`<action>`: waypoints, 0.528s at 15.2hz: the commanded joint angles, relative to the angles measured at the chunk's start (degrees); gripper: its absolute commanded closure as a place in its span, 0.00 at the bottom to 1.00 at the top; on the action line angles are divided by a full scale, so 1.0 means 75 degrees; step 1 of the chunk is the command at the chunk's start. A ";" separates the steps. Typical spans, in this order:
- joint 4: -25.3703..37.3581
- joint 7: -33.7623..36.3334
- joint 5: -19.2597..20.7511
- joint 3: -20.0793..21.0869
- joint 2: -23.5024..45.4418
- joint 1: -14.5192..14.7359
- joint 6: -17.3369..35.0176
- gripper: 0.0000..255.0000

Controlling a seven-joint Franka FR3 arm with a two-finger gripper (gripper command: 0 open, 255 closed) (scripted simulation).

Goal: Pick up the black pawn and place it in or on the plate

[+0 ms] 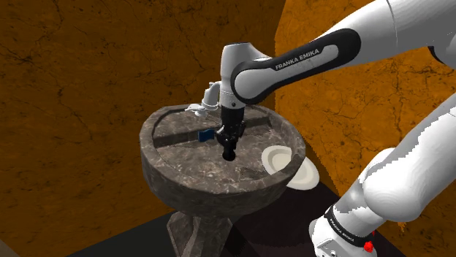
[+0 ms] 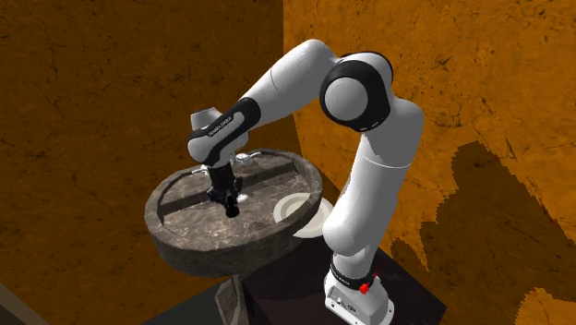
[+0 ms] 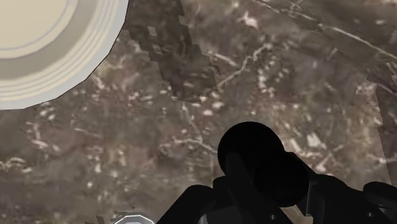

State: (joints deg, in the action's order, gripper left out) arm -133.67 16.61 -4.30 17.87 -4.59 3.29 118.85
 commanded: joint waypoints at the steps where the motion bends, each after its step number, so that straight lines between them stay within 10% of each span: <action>1: 0.0090 -0.0019 -0.0032 -0.0009 -0.0131 0.0000 -0.0219 1.00; 8: 0.0131 -0.0228 -0.0130 -0.0124 -0.0672 -0.0052 -0.0793 1.00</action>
State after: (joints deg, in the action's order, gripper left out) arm -131.81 15.61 -5.13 17.30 -8.58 3.12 113.09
